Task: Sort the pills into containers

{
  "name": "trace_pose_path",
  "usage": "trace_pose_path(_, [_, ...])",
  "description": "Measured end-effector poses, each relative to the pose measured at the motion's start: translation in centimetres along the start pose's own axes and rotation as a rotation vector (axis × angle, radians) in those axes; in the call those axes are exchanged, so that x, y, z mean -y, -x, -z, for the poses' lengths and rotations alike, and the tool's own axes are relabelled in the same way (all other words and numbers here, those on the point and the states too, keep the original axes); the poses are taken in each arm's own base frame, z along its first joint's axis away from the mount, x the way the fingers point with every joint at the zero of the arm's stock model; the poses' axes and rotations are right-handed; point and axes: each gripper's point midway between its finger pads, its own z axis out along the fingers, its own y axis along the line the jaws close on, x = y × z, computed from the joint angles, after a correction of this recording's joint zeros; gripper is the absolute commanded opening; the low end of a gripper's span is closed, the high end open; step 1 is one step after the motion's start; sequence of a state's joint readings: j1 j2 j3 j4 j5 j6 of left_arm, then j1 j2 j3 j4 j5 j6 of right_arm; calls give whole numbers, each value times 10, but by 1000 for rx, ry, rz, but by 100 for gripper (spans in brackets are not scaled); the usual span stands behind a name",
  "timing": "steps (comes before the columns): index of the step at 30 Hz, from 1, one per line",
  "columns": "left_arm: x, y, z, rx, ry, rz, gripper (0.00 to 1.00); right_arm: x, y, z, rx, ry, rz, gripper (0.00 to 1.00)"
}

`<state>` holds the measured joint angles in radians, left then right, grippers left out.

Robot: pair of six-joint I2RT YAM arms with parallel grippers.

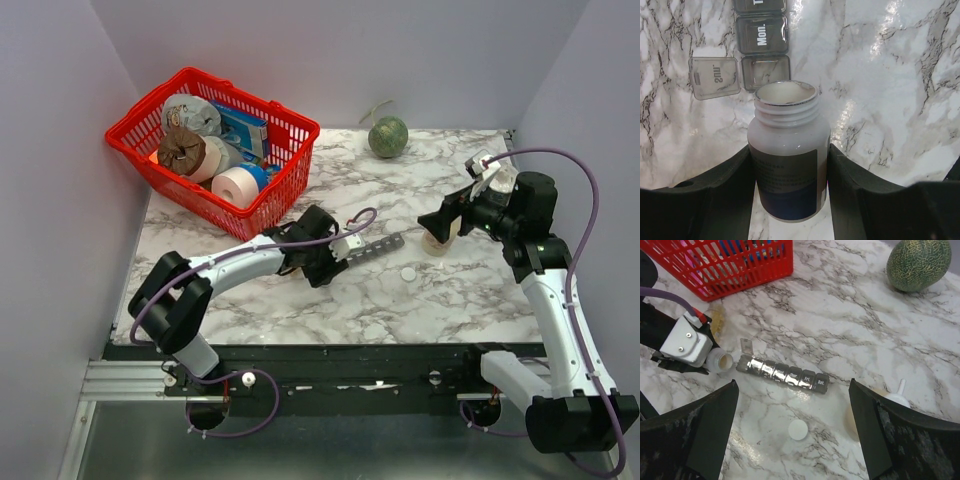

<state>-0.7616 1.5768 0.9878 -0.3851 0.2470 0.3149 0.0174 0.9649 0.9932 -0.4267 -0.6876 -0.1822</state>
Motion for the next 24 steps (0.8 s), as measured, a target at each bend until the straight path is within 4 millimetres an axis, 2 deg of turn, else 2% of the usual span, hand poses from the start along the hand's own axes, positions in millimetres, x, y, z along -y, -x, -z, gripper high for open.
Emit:
trace_pose_path(19, [-14,-13,-6,-246,2,32,0,3,-1,1,-3,-17,-28,100])
trace_pose_path(24, [-16,-10,-6,-294,23,21,0,3,-1,1,-3,-17,-28,100])
